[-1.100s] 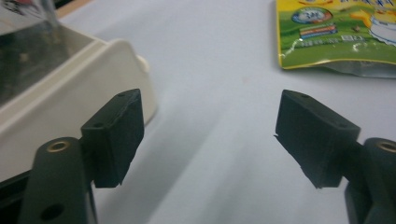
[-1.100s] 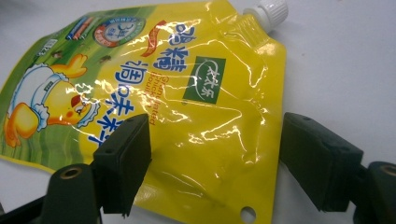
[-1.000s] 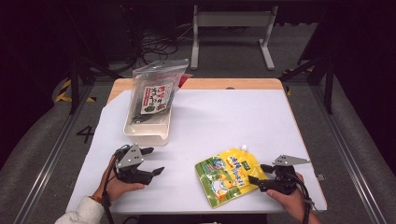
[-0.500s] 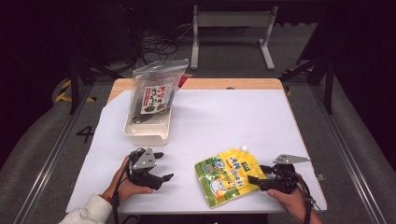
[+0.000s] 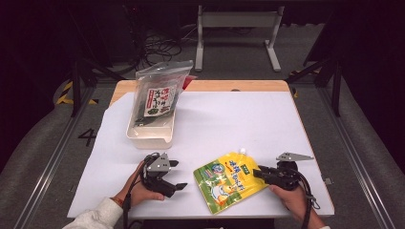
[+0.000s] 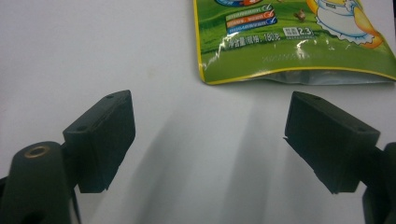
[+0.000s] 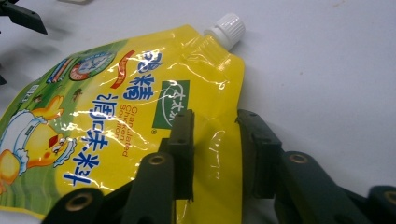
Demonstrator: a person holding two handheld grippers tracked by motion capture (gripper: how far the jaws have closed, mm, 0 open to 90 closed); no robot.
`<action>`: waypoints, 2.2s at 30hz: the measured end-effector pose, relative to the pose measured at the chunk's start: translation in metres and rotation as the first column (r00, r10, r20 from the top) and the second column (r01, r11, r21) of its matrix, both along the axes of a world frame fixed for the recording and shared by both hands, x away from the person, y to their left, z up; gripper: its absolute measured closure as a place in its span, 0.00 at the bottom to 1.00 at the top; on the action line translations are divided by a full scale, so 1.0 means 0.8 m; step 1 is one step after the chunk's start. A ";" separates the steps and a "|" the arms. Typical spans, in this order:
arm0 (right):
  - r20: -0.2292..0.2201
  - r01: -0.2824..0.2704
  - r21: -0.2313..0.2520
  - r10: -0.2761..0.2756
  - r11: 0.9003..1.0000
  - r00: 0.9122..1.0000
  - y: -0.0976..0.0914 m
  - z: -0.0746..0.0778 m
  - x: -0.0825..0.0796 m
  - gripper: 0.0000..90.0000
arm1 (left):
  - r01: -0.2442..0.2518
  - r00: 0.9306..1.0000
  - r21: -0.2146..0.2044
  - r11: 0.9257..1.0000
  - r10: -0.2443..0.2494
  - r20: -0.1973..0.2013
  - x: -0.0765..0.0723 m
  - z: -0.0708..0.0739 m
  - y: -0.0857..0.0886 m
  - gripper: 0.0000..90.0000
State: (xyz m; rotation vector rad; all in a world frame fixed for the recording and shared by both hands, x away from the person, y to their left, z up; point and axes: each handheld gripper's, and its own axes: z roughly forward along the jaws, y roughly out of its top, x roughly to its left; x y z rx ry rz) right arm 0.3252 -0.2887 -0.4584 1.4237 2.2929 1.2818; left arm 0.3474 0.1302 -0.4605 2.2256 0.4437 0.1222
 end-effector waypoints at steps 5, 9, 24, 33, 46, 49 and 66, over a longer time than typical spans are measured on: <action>0.013 -0.009 0.026 0.008 1.000 1.000 0.002 0.002 0.006 0.89 | 0.005 1.000 -0.007 1.000 -0.005 -0.022 0.002 -0.002 -0.004 0.18; 0.020 -0.021 0.033 0.020 0.999 1.000 0.003 0.003 0.011 0.94 | 0.017 1.000 0.000 1.000 -0.017 -0.026 0.003 -0.002 -0.010 0.18; 0.092 -0.085 0.053 0.080 0.995 0.993 0.020 0.025 0.038 1.00 | 0.054 0.998 -0.015 0.998 -0.055 -0.044 0.019 0.001 -0.036 0.17; 0.141 -0.115 0.055 0.106 0.992 0.984 0.037 0.033 0.059 1.00 | 0.076 0.987 -0.052 0.996 -0.082 -0.137 0.045 0.001 -0.052 0.12; 0.214 -0.169 0.050 0.155 0.984 0.964 0.058 0.043 0.079 1.00 | 0.164 0.945 -0.084 0.983 -0.181 -0.271 0.074 -0.002 -0.086 0.08; 0.225 -0.175 0.053 0.158 0.983 0.961 0.062 0.043 0.081 1.00 | 0.141 0.949 -0.098 0.985 -0.163 -0.272 0.078 0.000 -0.089 0.08; 0.294 -0.195 -0.002 0.187 0.981 0.938 0.087 0.053 0.080 1.00 | 0.012 0.972 -0.152 0.988 -0.047 -0.231 0.096 0.008 -0.084 0.63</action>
